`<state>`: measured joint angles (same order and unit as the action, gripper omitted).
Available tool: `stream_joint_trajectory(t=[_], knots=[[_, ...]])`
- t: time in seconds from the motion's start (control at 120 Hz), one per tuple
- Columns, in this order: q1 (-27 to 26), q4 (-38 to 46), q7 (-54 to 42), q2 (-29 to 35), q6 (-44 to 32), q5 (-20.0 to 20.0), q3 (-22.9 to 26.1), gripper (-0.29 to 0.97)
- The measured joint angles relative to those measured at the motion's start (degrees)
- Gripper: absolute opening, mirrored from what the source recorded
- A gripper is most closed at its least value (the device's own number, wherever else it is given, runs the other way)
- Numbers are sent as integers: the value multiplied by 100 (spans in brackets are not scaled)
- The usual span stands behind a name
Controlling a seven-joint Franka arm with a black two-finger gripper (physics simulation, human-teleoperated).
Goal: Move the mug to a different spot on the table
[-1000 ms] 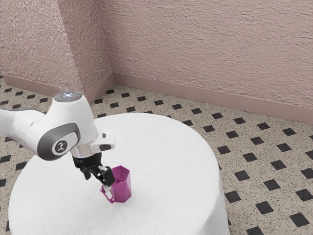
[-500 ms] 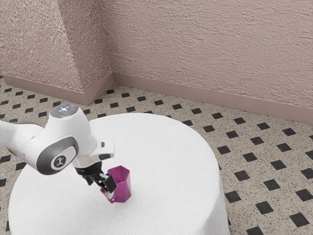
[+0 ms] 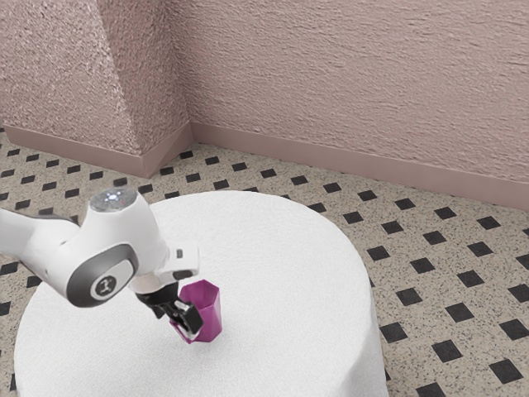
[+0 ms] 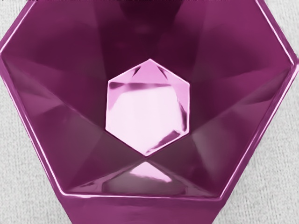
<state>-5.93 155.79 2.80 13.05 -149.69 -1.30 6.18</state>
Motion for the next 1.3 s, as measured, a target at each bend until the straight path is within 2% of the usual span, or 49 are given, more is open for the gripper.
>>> stream_joint_trajectory(t=[0.708, 0.892, 1.067, 1.3], knots=[[-4, -15, 126, -525, -632, 6, 94, 67], [-4, -13, 141, -572, -676, 6, 94, 53], [-6, -20, 150, -600, -694, 5, 94, 27], [-2, -72, 186, -493, -708, 33, 96, 14]])
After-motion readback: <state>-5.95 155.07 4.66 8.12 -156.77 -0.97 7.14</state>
